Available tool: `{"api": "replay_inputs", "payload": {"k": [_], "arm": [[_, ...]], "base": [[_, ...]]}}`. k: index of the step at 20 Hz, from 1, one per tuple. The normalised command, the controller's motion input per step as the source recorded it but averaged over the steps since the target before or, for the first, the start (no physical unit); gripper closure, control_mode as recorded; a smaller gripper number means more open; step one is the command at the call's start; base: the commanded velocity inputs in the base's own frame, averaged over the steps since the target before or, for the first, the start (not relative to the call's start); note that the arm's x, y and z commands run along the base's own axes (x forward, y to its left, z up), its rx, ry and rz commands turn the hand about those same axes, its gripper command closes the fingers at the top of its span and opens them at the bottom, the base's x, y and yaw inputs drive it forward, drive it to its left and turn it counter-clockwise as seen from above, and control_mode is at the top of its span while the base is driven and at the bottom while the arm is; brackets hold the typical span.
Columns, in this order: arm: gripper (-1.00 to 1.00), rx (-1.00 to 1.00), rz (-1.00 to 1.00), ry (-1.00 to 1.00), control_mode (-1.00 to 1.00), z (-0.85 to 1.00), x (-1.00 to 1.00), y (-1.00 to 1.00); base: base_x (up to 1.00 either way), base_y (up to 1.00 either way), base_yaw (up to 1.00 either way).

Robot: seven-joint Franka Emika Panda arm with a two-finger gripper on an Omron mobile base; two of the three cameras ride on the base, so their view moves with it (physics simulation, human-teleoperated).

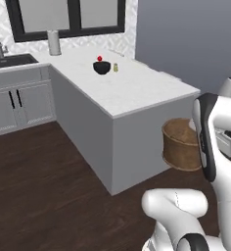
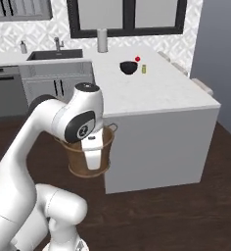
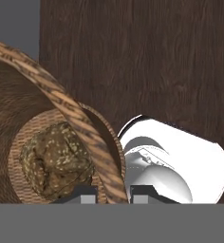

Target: Open the cabinet, pick up the bread from the cabinet and place it in the basket. Then move the basket to the dining counter.

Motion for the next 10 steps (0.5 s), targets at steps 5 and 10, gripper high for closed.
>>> {"api": "replay_inputs", "payload": {"k": [5,10], "arm": [[1.0,0.0,0.0,0.0,1.0,0.0,0.0,0.0],[1.0,0.0,0.0,0.0,1.0,0.0,0.0,0.0]], "base": [[1.0,-0.69,0.14],[1.0,-0.71,0.16]]}}
